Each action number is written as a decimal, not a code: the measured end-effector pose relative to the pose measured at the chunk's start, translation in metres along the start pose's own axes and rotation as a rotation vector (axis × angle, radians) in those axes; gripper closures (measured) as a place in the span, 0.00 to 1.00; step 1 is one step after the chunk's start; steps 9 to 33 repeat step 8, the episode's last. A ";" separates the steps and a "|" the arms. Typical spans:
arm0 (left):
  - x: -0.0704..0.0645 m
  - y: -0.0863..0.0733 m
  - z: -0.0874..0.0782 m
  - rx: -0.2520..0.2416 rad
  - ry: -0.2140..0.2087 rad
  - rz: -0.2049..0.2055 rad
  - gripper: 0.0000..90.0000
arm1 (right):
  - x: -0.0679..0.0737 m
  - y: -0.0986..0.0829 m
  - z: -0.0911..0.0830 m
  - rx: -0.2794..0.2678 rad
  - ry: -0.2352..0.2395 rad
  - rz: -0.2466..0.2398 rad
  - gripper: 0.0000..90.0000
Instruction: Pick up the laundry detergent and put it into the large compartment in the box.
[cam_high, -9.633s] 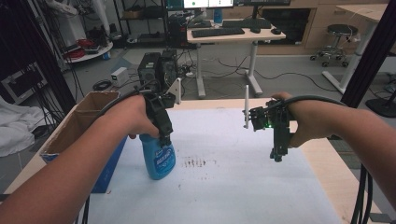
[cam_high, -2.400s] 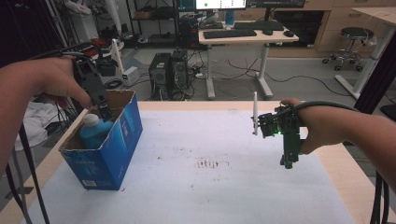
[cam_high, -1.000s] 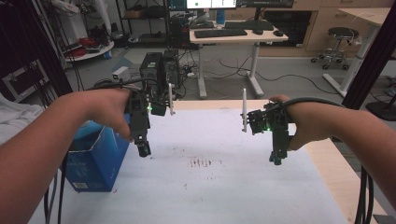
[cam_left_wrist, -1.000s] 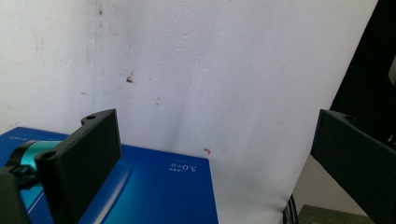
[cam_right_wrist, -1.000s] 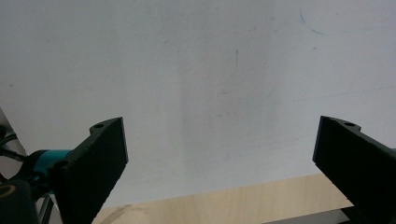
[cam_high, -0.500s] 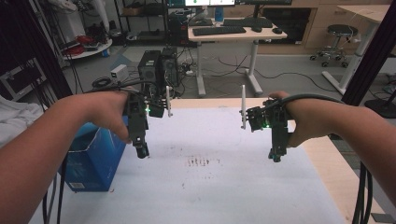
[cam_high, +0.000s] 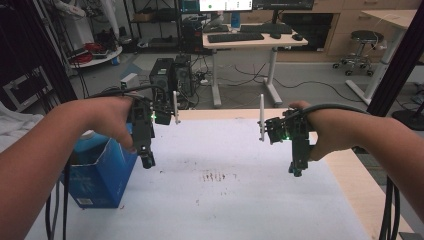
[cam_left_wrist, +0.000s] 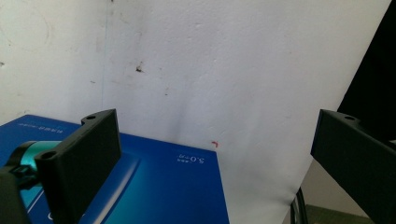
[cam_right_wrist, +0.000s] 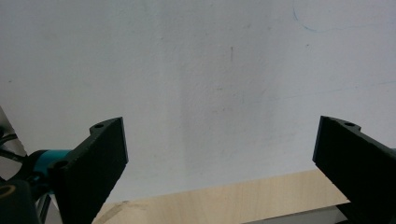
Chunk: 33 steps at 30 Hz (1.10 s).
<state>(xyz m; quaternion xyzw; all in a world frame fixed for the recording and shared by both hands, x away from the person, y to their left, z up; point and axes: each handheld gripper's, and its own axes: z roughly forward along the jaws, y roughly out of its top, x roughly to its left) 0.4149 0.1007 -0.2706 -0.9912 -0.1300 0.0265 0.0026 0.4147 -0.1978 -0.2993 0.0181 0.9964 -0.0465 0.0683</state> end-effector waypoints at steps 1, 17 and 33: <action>0.000 0.000 0.000 0.003 0.003 0.000 0.02 | 0.000 0.000 0.000 0.000 0.000 -0.002 0.02; 0.001 -0.002 0.001 0.002 0.006 0.000 0.02 | -0.001 0.000 0.000 -0.004 -0.002 -0.006 0.02; 0.001 -0.002 0.001 0.002 0.006 0.000 0.02 | -0.001 0.000 0.000 -0.004 -0.002 -0.006 0.02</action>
